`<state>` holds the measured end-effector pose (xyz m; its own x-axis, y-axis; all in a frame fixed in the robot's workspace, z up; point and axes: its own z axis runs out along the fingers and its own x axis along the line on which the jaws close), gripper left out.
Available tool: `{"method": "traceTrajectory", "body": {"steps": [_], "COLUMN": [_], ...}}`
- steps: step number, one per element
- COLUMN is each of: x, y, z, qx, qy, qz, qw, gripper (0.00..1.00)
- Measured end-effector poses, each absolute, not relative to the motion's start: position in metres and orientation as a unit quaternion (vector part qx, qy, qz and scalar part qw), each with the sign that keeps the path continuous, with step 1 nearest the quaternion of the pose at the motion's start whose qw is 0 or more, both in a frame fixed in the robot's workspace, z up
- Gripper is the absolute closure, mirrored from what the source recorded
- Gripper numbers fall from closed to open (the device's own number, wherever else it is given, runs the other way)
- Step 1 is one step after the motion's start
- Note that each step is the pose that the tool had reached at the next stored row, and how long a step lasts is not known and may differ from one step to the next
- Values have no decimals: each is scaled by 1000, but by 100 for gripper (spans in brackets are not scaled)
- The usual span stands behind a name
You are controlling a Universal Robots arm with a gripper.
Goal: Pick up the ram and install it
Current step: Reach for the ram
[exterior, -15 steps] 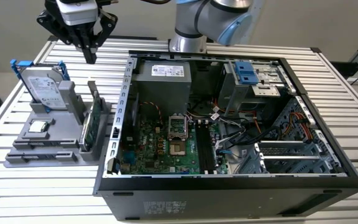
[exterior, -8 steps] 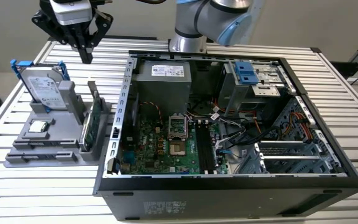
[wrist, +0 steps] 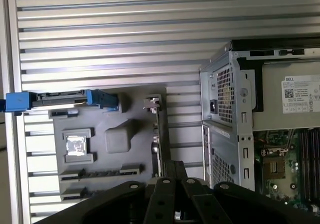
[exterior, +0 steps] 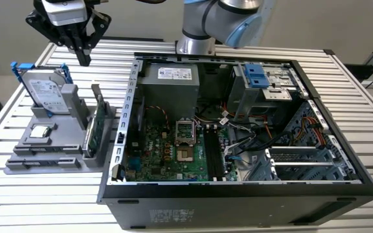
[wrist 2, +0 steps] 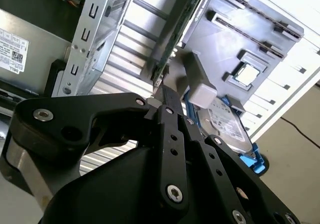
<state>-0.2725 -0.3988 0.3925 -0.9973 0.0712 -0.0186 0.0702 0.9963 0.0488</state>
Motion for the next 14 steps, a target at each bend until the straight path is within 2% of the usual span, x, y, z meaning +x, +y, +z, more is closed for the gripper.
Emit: {"method": "traceTrajectory", "body": {"steps": [14], "x": [-291], "y": [-399], "z": [393], "qx": [35], "qy": [999], "qz": [24], "qw": [10], "gripper": [100]}}
